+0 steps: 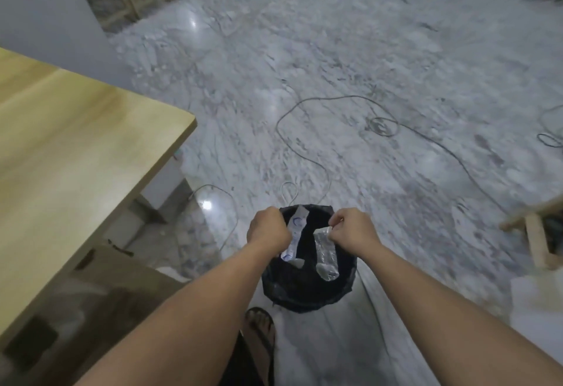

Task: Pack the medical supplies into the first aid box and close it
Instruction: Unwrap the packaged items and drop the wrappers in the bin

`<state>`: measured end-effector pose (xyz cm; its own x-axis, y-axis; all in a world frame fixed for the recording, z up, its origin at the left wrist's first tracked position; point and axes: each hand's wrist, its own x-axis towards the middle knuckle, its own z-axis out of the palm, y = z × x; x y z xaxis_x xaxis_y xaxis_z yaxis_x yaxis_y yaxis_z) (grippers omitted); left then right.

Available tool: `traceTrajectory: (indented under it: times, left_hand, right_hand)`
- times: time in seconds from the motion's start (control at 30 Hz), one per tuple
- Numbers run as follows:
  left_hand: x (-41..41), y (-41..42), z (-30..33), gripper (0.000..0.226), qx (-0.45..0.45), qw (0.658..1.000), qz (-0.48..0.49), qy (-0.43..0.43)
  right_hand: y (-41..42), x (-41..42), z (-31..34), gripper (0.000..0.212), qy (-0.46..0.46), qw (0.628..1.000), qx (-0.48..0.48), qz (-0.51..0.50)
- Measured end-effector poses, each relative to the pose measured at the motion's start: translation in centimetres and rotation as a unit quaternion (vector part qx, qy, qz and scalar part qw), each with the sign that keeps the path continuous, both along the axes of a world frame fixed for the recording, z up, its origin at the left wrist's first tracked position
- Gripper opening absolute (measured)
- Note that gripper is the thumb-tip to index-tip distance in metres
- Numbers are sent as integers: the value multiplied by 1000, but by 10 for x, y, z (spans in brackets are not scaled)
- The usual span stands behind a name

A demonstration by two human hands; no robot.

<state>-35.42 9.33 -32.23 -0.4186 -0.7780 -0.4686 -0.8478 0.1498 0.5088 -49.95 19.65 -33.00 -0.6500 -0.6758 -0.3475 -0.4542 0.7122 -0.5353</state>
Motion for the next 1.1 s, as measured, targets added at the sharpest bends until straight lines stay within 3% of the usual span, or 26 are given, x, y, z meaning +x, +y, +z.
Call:
traceTrajectory:
  times: [0.27, 0.5, 0.83, 1.1]
  left_hand:
    - [-1, 1, -20, 18, 21, 999, 5, -38]
    - [9, -21, 10, 15, 15, 999, -5, -40]
    - [23, -54, 162, 41, 2, 995, -101, 4]
    - [96, -55, 288, 44, 21, 992, -85, 94]
  right_hand:
    - [-8, -1, -33, 25, -18, 1000, 15, 9]
    - [-22, -4, -11, 22, -36, 999, 2, 18]
    - [-71, 10, 128, 20, -14, 991, -83, 106]
    - [-101, 56, 259, 25, 12, 967, -110, 231]
